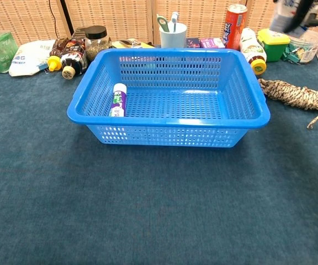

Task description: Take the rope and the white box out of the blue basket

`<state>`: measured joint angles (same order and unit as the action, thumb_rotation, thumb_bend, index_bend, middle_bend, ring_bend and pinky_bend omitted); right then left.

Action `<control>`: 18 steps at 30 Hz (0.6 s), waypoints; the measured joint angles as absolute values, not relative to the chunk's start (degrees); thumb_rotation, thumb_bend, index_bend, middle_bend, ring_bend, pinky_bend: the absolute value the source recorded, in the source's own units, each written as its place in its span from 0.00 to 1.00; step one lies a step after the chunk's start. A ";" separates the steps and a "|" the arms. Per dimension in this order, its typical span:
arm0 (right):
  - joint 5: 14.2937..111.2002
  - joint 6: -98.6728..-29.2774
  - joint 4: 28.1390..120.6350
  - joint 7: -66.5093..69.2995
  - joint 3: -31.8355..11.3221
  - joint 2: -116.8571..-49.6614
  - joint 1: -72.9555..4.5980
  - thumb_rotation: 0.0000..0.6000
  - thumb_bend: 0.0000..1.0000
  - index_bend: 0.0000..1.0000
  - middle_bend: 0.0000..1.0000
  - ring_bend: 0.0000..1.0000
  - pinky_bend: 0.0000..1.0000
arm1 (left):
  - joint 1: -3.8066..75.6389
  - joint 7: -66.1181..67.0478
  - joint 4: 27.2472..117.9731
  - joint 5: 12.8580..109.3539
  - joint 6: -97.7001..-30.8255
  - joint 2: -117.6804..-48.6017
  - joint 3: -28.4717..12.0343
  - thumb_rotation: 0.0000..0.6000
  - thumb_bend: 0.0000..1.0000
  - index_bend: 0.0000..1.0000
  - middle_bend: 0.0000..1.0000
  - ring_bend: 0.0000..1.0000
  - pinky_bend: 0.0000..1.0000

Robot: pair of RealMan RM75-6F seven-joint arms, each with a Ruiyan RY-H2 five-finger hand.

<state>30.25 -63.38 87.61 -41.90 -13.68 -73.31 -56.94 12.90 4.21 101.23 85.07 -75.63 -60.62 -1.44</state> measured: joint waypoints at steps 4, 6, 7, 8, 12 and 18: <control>27.01 -57.78 85.14 -42.79 -12.58 -72.37 -56.61 1.00 0.34 0.40 0.34 0.26 0.34 | 13.16 5.62 101.36 84.67 -75.11 -61.15 -1.43 1.00 0.09 0.00 0.00 0.00 0.00; 26.07 -54.90 83.51 -43.18 -11.63 -72.28 -56.51 1.00 0.34 0.40 0.34 0.25 0.34 | 13.23 6.00 101.40 84.46 -75.00 -61.32 -1.46 1.00 0.09 0.00 0.00 0.00 0.00; 25.79 -53.75 82.77 -43.34 -11.18 -72.33 -56.49 1.00 0.34 0.40 0.34 0.25 0.34 | 13.25 6.21 101.41 84.31 -74.98 -61.40 -1.49 1.00 0.09 0.00 0.00 0.00 0.00; 25.55 -52.66 81.97 -43.50 -10.71 -72.47 -56.49 1.00 0.34 0.40 0.34 0.25 0.34 | 13.26 6.36 101.42 84.19 -74.97 -61.46 -1.52 1.00 0.09 0.00 0.00 0.00 0.00; 24.87 -48.53 77.76 -44.21 -8.46 -74.27 -56.64 1.00 0.34 0.39 0.33 0.25 0.34 | 13.32 6.75 101.40 83.79 -74.89 -61.64 -1.63 1.00 0.09 0.00 0.00 0.00 0.00; 24.18 -43.24 73.44 -43.54 -6.60 -77.48 -56.93 1.00 0.34 0.36 0.29 0.22 0.34 | 13.52 7.18 101.37 83.15 -74.50 -61.82 -1.77 1.00 0.09 0.00 0.00 0.00 0.00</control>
